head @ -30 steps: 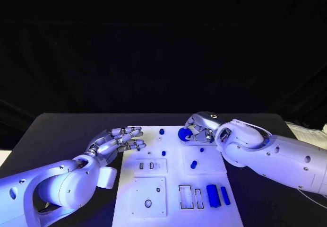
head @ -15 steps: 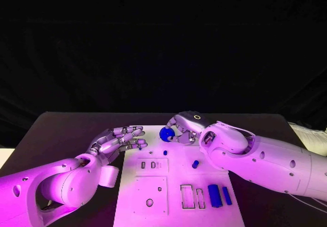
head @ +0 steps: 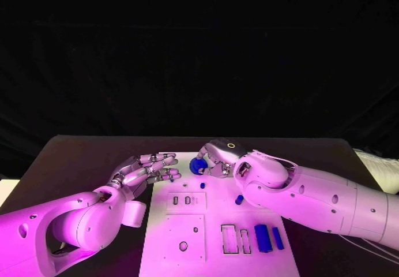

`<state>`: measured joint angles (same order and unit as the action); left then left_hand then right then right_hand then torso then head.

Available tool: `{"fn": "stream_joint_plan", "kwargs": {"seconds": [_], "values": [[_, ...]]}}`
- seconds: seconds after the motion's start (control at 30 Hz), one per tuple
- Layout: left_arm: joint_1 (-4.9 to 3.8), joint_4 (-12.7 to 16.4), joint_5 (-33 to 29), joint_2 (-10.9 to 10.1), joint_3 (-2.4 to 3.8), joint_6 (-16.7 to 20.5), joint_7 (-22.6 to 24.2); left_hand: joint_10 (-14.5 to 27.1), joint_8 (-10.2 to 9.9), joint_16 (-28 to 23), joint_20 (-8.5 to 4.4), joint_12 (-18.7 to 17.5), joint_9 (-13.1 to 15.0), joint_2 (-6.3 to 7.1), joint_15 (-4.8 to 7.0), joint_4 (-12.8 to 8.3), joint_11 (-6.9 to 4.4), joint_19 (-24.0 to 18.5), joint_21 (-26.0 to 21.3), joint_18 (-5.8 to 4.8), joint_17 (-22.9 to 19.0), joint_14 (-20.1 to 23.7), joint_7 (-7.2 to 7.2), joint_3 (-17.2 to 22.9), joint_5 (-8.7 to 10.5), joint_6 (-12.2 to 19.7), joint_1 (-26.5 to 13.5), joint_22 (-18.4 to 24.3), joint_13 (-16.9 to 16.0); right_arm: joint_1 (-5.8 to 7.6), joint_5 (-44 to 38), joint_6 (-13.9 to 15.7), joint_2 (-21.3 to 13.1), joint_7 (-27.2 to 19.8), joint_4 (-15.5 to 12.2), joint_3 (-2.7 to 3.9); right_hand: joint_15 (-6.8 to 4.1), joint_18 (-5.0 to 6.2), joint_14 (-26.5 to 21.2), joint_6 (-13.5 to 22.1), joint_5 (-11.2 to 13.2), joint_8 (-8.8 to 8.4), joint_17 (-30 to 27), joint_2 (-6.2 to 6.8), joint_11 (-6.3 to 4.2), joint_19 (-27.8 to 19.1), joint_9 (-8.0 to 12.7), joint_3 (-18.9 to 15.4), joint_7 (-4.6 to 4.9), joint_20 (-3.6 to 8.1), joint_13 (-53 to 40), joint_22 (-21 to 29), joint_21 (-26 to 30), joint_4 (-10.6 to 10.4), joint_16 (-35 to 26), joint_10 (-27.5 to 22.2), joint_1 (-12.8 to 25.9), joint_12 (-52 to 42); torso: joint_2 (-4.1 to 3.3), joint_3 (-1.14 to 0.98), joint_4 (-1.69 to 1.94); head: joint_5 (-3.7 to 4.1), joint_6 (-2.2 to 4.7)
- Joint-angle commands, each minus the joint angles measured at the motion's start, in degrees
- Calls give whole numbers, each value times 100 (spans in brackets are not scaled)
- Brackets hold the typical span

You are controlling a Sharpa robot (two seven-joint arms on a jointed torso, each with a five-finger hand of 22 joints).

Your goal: Assemble the parts on the task board

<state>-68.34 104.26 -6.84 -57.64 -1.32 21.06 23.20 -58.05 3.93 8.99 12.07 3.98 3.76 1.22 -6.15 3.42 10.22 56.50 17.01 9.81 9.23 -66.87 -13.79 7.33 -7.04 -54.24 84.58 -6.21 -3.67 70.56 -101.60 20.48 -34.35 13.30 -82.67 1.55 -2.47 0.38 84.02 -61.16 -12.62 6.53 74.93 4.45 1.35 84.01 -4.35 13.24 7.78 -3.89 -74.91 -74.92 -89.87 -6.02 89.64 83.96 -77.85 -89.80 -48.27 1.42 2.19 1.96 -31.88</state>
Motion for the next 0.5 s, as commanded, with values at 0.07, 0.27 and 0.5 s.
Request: {"fn": "stream_joint_plan", "kwargs": {"seconds": [0.07, 0.27, 0.5], "values": [[-6, 11, -5, 16, 4, -128, 18, 34, -20, -19, 16, -7, -5, 26, -29, -43, 5, -11, -22, 49, 6, -9, -6, -3, 17, 42, -3, 10, 7, -10, -119, -254, 78, 52, 128, -12, -4, -38, 598, -331, 60, -29, 1507, -5, 2, 599, -119, 10, -175, 25, -1509, -1508, -13, -14, 36, 604, 84, -20, 0, -4, -1, -8, -11], [-6, 8, -5, 18, 4, -129, 11, 34, -20, -19, 16, -7, -5, 26, -29, -43, 5, -11, -22, 49, 6, -9, -6, -3, 17, 42, -3, 10, 7, -24, -114, -375, 166, 69, 244, -27, 47, -38, 598, -197, 563, -171, 1507, 112, 64, 599, -88, -79, -104, -13, -1509, -1508, -13, -130, 36, 604, 332, -20, 2, -4, -5, -15, -13], [-6, 11, -5, 16, 4, -132, 4, 34, -20, -19, 16, -7, -5, 26, -29, -43, 5, -11, -22, 49, 6, -9, -6, -3, 17, 42, -3, 10, 7, -28, -108, -422, 200, 149, 300, -36, 124, -38, 598, 192, 985, -308, 1507, 355, 155, 599, 7, -516, -6, -83, -1509, -1508, -13, -639, 36, 604, 846, -20, 0, -2, -9, -15, -17]]}}
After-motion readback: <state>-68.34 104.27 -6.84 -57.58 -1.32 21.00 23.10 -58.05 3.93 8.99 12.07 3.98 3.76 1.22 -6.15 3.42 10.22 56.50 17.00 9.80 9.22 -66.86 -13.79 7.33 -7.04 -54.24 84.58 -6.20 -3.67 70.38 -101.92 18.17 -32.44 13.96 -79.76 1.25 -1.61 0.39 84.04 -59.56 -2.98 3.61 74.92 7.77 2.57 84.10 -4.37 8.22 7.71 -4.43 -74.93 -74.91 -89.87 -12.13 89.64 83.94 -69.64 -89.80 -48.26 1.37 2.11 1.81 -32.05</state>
